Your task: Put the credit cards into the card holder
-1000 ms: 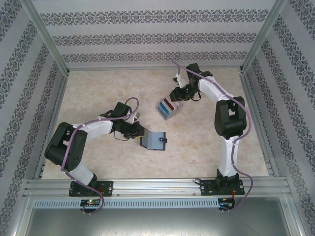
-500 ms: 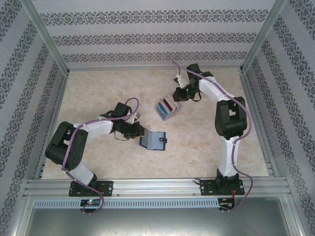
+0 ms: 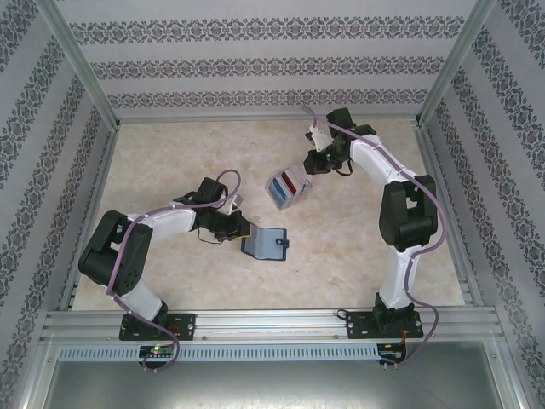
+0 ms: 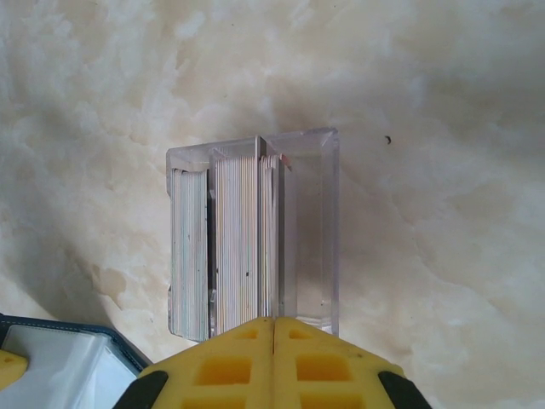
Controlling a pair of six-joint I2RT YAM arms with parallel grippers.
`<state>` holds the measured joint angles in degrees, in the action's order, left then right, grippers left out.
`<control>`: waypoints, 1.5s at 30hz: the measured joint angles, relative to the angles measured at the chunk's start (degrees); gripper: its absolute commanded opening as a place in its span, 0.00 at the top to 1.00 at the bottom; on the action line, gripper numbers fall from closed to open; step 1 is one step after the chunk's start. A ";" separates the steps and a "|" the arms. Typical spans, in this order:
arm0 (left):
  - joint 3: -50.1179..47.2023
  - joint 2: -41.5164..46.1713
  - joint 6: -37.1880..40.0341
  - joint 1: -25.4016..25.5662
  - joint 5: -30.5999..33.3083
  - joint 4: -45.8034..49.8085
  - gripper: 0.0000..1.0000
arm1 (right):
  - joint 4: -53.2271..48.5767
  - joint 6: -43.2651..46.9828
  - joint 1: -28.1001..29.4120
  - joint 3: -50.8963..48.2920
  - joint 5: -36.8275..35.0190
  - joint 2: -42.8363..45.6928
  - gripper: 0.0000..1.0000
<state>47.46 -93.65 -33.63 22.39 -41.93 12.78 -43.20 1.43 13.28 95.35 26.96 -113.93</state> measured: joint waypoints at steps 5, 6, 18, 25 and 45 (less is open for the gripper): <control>0.02 -1.03 0.00 0.00 -0.02 -0.02 0.86 | 0.79 -0.07 0.11 -0.79 -0.61 0.04 0.90; 0.02 -1.33 0.00 0.00 -0.02 -0.02 0.86 | 0.90 -0.13 0.11 -0.85 -0.61 0.04 0.90; 0.02 -2.16 0.02 0.00 -0.04 -0.22 0.86 | 1.42 -0.66 0.44 -0.90 -1.51 -0.13 0.81; 0.02 -2.54 0.02 0.00 -0.04 -0.44 0.87 | 1.62 -1.20 0.33 -1.29 -1.62 -0.13 0.94; -0.02 -2.91 -0.31 0.00 -0.02 -1.64 0.82 | 20.98 -6.12 0.39 -24.41 -8.46 17.05 1.00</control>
<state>47.44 -96.55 -33.93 22.39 -41.95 11.14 -22.22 -4.69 13.67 70.94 18.50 -96.88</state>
